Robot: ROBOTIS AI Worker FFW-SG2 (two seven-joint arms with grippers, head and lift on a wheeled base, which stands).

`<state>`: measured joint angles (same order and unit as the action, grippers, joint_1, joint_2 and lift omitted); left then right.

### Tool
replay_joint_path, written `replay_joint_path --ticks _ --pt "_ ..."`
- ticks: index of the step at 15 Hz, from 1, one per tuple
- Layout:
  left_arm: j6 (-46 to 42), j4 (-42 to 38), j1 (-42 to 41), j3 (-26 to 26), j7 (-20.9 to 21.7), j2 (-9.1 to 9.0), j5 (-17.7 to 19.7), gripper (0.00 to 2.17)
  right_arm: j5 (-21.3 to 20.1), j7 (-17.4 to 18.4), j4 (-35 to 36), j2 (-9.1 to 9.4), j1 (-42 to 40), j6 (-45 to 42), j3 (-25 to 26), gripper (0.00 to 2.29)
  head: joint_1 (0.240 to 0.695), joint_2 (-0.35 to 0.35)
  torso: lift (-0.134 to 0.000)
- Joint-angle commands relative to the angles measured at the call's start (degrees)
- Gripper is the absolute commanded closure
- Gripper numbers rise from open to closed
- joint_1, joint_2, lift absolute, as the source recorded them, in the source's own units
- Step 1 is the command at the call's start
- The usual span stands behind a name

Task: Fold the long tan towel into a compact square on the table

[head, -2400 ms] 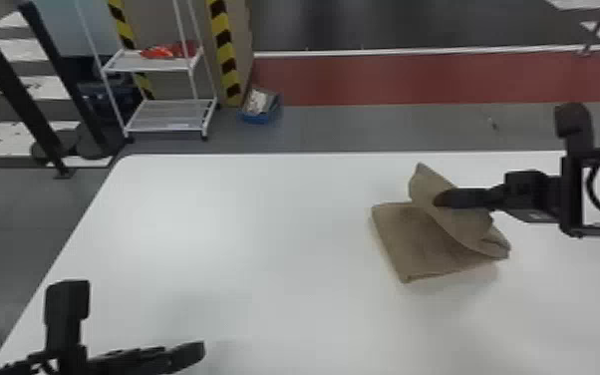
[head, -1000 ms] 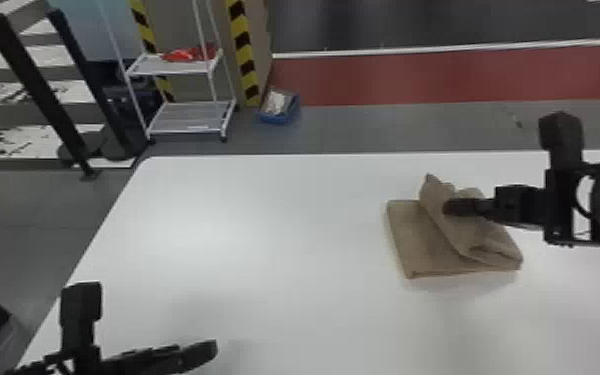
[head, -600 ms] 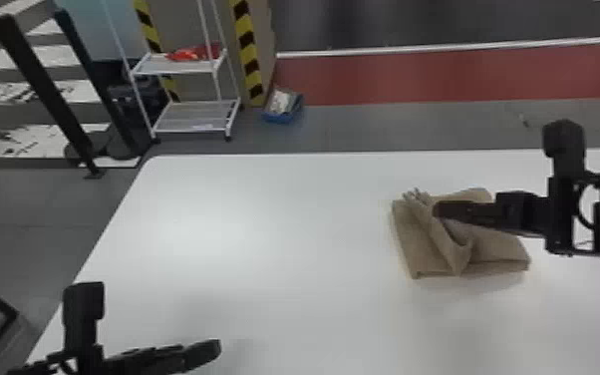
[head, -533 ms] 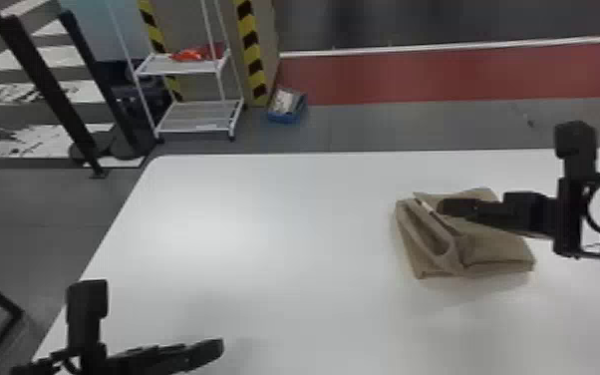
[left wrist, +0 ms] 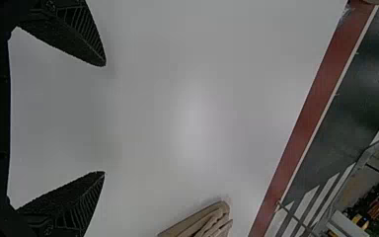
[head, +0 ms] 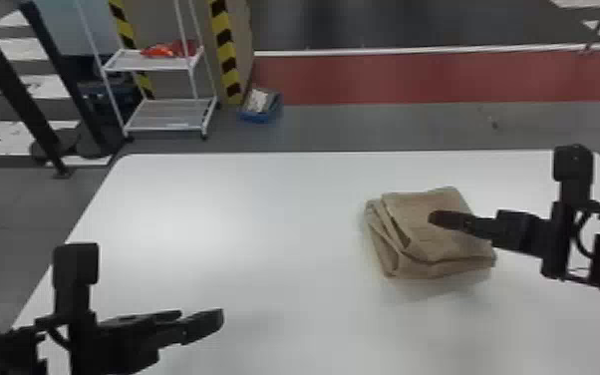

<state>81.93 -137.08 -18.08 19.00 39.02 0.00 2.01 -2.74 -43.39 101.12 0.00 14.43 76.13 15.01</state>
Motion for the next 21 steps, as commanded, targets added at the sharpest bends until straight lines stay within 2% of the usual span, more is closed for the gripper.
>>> replay_joint_path --ticks 1,2,5,7,10,15,18,21 --pt "0.5 -0.3 0.4 -2.7 0.0 -0.15 -1.1 0.09 0.1 1.6 0.2 0.05 1.0 -3.6 0.1 1.9 0.695 0.061 -0.125" --pt "0.5 -0.3 0.1 -2.7 0.1 -0.15 -1.1 0.09 -0.6 2.2 -0.2 0.05 2.0 -3.7 -1.7 1.9 0.695 0.03 -0.125" --pt "0.5 -0.3 -1.5 -1.2 1.4 -0.15 -1.1 0.09 -4.9 6.2 -4.4 0.05 3.1 -8.3 -8.8 1.9 0.695 0.021 -0.125" --pt "0.5 -0.5 -2.3 0.5 2.3 -0.15 -0.9 0.09 -11.6 8.5 -7.2 0.05 3.7 -8.3 -14.7 1.9 0.695 0.044 -0.125" --pt "0.3 -0.9 -3.3 2.4 3.2 -0.15 -0.1 0.09 -12.4 8.9 -9.1 0.05 3.9 -8.3 -18.4 1.9 0.695 0.084 -0.125" --pt "0.1 -1.1 -3.6 3.4 3.7 -0.15 0.8 0.09 -8.3 5.9 -4.1 0.05 0.8 -3.7 -21.1 1.9 0.695 0.152 -0.125" --pt "0.1 -1.8 -3.7 3.3 3.6 -0.15 1.0 0.1 -8.0 0.1 0.2 0.05 -3.2 -2.2 -22.9 1.9 0.695 0.193 -0.125" --pt "0.1 -1.8 -3.5 3.3 2.7 -0.15 1.4 0.1 -8.0 -5.7 4.6 0.05 -6.7 -0.9 -22.5 1.9 0.695 0.252 -0.125"
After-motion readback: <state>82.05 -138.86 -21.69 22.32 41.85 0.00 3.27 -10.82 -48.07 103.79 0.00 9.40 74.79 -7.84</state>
